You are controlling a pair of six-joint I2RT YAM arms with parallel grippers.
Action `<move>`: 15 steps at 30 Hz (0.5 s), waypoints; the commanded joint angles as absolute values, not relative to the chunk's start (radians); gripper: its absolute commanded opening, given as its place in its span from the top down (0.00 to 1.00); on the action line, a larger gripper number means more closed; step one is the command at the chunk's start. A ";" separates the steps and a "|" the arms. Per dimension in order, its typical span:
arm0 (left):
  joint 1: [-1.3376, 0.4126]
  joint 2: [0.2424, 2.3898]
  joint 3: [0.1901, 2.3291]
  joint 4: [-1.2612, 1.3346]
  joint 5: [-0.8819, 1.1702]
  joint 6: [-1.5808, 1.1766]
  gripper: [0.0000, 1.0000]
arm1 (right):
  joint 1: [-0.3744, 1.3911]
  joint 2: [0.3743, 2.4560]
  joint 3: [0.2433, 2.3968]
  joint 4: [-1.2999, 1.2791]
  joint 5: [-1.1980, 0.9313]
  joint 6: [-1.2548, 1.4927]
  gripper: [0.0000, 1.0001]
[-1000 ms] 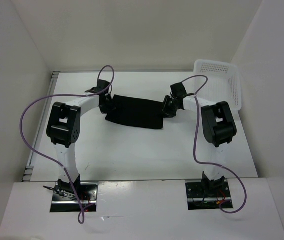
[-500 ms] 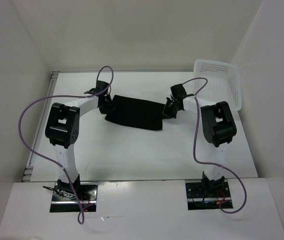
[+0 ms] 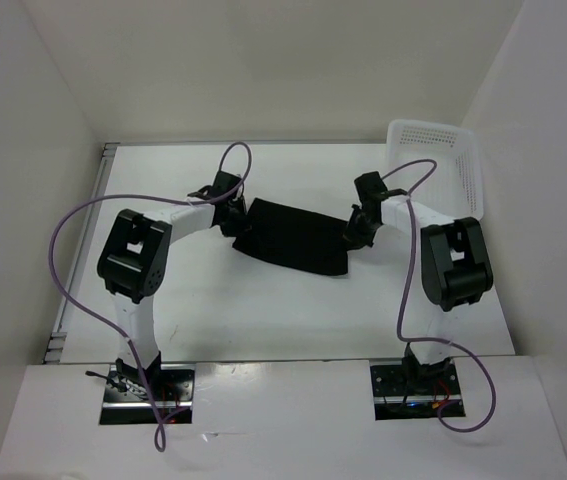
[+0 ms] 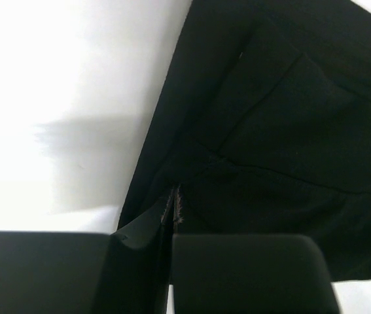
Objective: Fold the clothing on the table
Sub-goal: Fold the skirt
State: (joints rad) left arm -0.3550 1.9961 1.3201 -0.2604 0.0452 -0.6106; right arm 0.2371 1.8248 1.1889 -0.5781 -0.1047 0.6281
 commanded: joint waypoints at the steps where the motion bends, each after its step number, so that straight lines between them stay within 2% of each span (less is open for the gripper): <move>1: -0.380 1.994 1.259 -0.348 0.107 -0.624 1.00 | 0.233 1.726 1.181 -0.661 -0.071 0.629 1.00; 6: -0.380 1.974 1.249 -0.348 0.107 -0.624 1.00 | 0.242 1.661 1.273 -0.713 -0.090 0.638 1.00; 15: -0.380 1.947 1.239 -0.348 0.107 -0.624 1.00 | 0.316 1.721 1.511 -0.732 -0.155 0.658 1.00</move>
